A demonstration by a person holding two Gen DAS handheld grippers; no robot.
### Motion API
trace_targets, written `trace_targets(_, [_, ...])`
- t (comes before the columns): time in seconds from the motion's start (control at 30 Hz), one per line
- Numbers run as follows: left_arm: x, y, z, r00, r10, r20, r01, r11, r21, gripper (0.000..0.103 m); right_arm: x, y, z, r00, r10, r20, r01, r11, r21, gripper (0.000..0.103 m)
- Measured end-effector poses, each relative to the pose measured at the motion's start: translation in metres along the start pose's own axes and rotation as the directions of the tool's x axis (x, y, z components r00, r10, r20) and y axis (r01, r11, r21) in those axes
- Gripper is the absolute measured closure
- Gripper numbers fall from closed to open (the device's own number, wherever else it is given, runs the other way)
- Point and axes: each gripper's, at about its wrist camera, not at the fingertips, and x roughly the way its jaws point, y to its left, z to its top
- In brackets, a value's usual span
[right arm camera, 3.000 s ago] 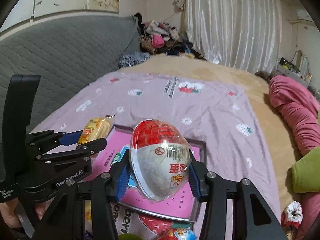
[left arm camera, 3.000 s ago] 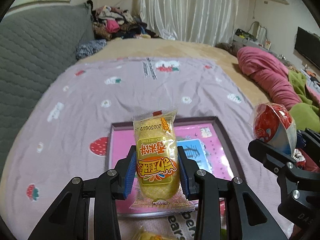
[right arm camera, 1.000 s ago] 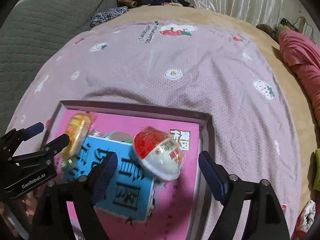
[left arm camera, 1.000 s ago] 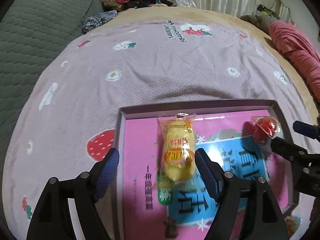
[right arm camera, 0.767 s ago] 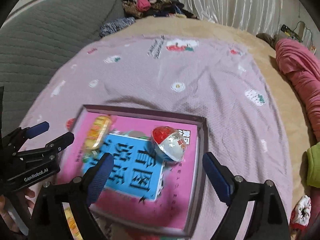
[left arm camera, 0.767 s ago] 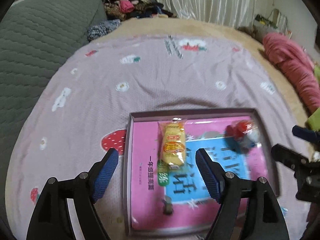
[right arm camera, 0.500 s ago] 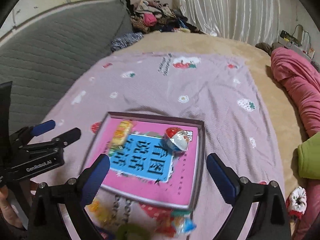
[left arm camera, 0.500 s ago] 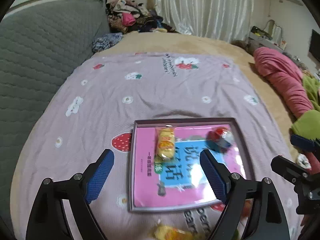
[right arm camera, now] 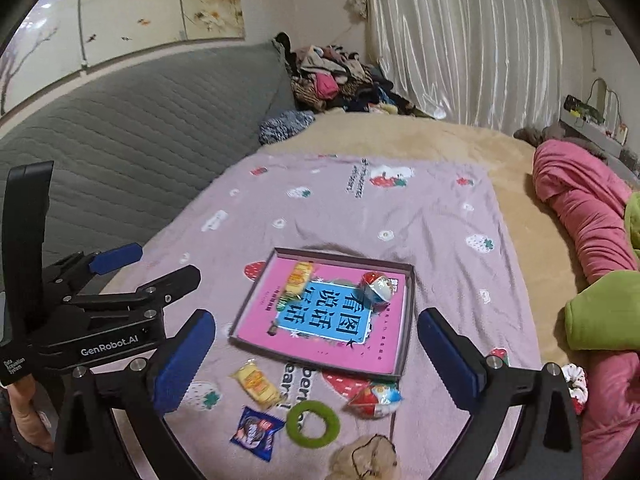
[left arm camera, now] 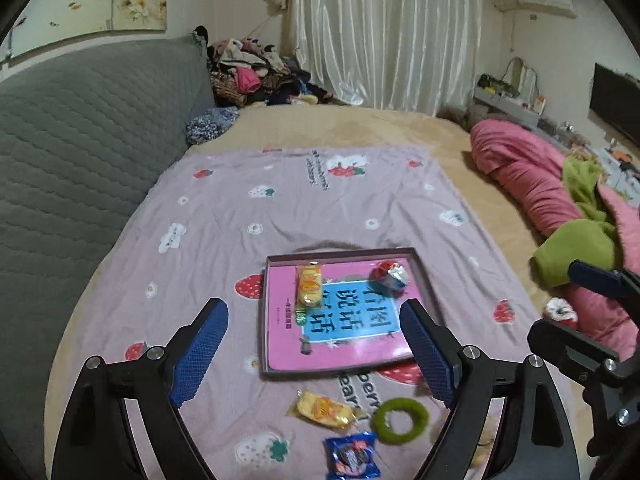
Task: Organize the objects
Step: 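Withdraw both tools back toward the remaining snacks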
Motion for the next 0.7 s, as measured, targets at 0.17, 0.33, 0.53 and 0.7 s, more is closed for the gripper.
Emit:
trace_targets(0.17, [-0.042,-0.001,-0.011,0.999,0.008,0.037,-0.008,1.000,0.007,0.014,-0.041,0.015,-0.010,0.999,0.022,0.039,-0.022,1.000,-0.011,0.001])
trace_targets(0.33, [-0.077,-0.005,-0.028,0.998,-0.024,0.064,0.024,1.000,0.008,0.014,-0.074,0.025,-0.027,0.997,0.009,0.079,-0.004,0.998,-0.057,0.001])
trace_targets(0.53, [-0.100,-0.012,-0.053,0.998,-0.033,0.061,0.031,0.999,0.031,0.014,-0.096,0.026,-0.050,0.995,0.012,0.094,-0.006,0.998,-0.064,0.001])
trace_targets(0.7, [-0.107,-0.020,-0.077,0.998,-0.016,0.061,0.013,0.998,0.057,0.014,-0.101,0.025,-0.074,0.997,0.013,0.073,-0.009,0.998,-0.063,0.001])
